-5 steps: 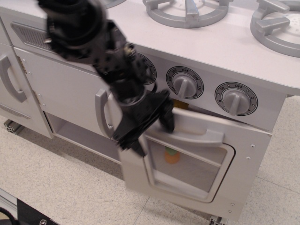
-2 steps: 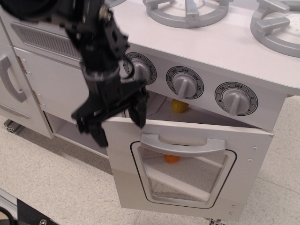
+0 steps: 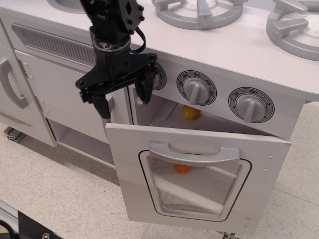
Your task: Open oven
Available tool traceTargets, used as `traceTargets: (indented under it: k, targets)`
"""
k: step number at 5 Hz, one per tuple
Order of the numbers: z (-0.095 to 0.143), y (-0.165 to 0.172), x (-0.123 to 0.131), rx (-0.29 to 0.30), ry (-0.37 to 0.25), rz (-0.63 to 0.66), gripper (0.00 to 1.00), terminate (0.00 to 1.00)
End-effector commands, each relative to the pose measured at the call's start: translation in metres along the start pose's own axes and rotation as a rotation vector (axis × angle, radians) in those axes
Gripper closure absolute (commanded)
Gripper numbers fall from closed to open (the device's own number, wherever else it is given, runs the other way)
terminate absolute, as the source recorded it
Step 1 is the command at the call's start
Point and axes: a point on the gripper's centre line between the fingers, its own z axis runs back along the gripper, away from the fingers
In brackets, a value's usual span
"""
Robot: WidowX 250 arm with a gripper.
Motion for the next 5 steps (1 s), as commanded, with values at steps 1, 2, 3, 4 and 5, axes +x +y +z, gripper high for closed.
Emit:
traceTargets:
  k: [1, 2, 3, 4, 5]
  targets:
    - [-0.009, -0.010, 0.013, -0.024, -0.081, -0.225, 0.00, 0.00]
    - [-0.021, -0.010, 0.012, 0.045, -0.084, -0.286, 0.00, 0.00]
    - [-0.032, -0.008, 0.005, 0.075, -0.075, -0.361, 0.00, 0.00]
    - [-0.029, 0.000, -0.008, 0.107, -0.034, -0.436, 0.00, 0.00]
    - [-0.027, 0.010, -0.028, 0.123, -0.023, -0.502, 0.00, 0.00]
